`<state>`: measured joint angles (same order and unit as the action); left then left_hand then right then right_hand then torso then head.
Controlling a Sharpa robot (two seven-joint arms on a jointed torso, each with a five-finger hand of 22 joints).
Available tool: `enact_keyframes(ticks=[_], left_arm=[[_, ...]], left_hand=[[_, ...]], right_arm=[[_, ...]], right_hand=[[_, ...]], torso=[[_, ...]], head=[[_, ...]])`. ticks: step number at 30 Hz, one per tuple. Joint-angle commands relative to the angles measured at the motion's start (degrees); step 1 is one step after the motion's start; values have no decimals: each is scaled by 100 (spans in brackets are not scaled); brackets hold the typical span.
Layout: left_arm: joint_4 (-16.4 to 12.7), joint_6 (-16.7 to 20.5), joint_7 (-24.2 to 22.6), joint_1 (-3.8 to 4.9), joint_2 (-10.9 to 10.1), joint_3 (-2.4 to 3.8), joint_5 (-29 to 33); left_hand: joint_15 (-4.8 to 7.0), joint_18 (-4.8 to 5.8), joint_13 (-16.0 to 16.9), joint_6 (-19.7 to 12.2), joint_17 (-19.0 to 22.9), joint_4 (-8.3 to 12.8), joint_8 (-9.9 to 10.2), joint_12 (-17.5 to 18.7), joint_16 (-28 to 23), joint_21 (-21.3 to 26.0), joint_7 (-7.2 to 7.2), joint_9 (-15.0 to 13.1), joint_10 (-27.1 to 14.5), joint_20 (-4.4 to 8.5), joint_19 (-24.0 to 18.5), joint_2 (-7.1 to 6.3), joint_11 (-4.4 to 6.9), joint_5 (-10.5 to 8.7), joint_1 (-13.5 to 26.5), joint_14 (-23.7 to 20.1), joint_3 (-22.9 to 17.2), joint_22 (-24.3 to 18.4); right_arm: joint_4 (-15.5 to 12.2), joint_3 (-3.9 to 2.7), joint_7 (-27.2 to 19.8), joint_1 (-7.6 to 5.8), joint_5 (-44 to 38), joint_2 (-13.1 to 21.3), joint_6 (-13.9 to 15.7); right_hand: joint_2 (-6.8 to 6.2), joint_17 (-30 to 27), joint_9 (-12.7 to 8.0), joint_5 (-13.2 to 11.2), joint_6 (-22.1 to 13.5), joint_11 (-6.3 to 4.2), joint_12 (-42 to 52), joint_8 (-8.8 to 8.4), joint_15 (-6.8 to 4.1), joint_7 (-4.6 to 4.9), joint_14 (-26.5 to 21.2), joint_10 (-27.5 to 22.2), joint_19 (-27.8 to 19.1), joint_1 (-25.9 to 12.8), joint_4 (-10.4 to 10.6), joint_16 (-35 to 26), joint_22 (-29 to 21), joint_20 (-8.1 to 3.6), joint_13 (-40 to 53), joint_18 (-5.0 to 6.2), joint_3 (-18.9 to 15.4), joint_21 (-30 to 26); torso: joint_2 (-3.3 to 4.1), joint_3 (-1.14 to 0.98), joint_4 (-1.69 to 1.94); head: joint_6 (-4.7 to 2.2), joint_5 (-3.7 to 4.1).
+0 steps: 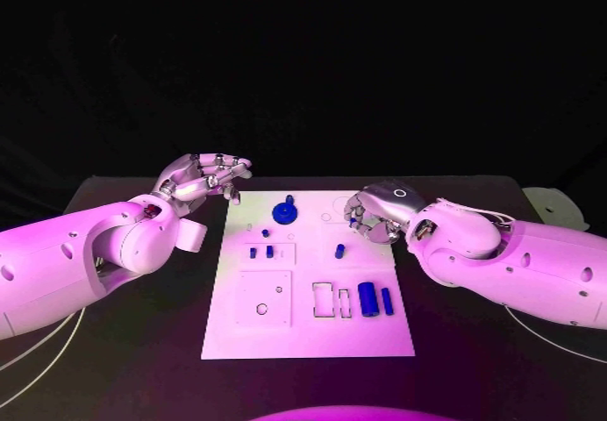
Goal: Assemble the parts on the task board
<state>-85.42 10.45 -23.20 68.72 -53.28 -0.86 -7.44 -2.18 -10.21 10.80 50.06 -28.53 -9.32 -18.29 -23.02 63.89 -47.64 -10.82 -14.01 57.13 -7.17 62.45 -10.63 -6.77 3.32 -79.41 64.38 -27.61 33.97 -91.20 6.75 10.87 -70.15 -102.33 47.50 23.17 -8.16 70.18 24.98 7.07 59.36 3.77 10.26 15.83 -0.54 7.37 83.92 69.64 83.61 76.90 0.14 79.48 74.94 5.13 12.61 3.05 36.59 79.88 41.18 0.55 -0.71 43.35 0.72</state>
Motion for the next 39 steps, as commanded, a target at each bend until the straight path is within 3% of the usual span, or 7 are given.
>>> enact_keyframes(ticks=[1, 6, 11, 16, 23, 30, 39], left_arm=[[-2, -26, 10, 2, 8, 4, 34], [2, -38, 20, 2, 18, 4, 34], [-1, -40, 21, 2, 44, 4, 34], [-22, -26, 12, 2, 74, 4, 34], [-36, -1, 7, 3, 129, 4, 34], [-51, 19, 8, 4, 182, 4, 34], [-60, 37, 13, 6, 227, 4, 34]], left_hand=[[-16, -32, 7, -44, 9, 6, 33, -26, -15, 40, -17, -5, -44, -3, 12, -25, -7, -8, -34, -35, -27, -7], [-19, -32, 8, -50, 10, 7, 35, -28, -15, 43, -20, -5, -52, -5, 12, -27, -10, -8, -33, -38, -29, -8], [-20, -32, 9, -55, 10, 7, 36, -29, -14, 44, -22, -5, -58, -7, 12, -27, -12, -8, -31, -40, -30, -9], [-20, -32, 9, -55, 10, 7, 36, -29, -14, 44, -22, -5, -58, -7, 12, -27, -12, -8, -31, -40, -30, -9], [-20, -32, 9, -55, 10, 7, 36, -29, -14, 44, -22, -5, -58, -7, 12, -27, -12, -8, -31, -40, -30, -9], [-23, -32, 10, -60, 11, 7, 37, -33, -14, 47, -25, -5, -65, -9, 11, -26, -15, -8, -29, -43, -33, -11], [-25, -32, 12, -63, 11, 7, 37, -37, -13, 50, -26, -6, -69, -11, 11, -27, -17, -9, -25, -46, -34, -12]], right_arm=[[-283, -14, -66, -5, 182, 75, 311], [-666, -24, -166, 25, 335, 68, 482], [-875, -25, -261, 88, 440, -97, 575], [-908, -19, -339, 240, 472, -376, 619], [-709, 10, -421, 544, 434, -772, 640], [-459, 35, -465, 793, 372, -1052, 660], [-230, 57, -481, 1008, 340, -1268, 621]], right_hand=[[-7, -8, 7, -27, 41, -29, -22, 33, -30, 15, 223, 43, 128, -49, -9, 23, 983, 10, 5, -76, -31, 24], [-8, -12, 7, -26, 39, -29, -24, 33, -30, 15, 222, 42, 131, -50, -10, 22, 986, 9, 5, -78, -31, 30], [-8, -13, 8, -16, 31, -31, -33, 30, -31, 15, 222, 38, 134, -48, -17, 21, 991, 9, 2, -79, -27, 37], [-6, -17, 8, -12, 28, -30, -37, 29, -32, 15, 221, 37, 138, -48, -19, 20, 996, 8, 1, -81, -25, 44], [-3, -12, 9, -3, 19, -29, -45, 26, -32, 18, 222, 35, 142, -48, -24, 23, 1001, 7, 0, -82, -21, 52], [-1, -12, 9, 1, 15, -28, -49, 25, -32, 19, 222, 34, 143, -47, -26, 23, 1003, 7, -1, -83, -19, 54], [1, -11, 10, 6, 8, -26, -56, 23, -31, 22, 223, 32, 146, -51, -29, 24, 1007, 7, -2, -84, -18, 61]], torso=[[0, -3, -17], [4, -3, -3], [-8, 3, 7], [1, 11, 4], [3, 13, 5], [2, 15, 9], [0, 12, 4]], head=[[-21, -56], [-57, -147], [-73, -318], [-46, -558], [87, -895], [156, -1014], [224, -1080]])
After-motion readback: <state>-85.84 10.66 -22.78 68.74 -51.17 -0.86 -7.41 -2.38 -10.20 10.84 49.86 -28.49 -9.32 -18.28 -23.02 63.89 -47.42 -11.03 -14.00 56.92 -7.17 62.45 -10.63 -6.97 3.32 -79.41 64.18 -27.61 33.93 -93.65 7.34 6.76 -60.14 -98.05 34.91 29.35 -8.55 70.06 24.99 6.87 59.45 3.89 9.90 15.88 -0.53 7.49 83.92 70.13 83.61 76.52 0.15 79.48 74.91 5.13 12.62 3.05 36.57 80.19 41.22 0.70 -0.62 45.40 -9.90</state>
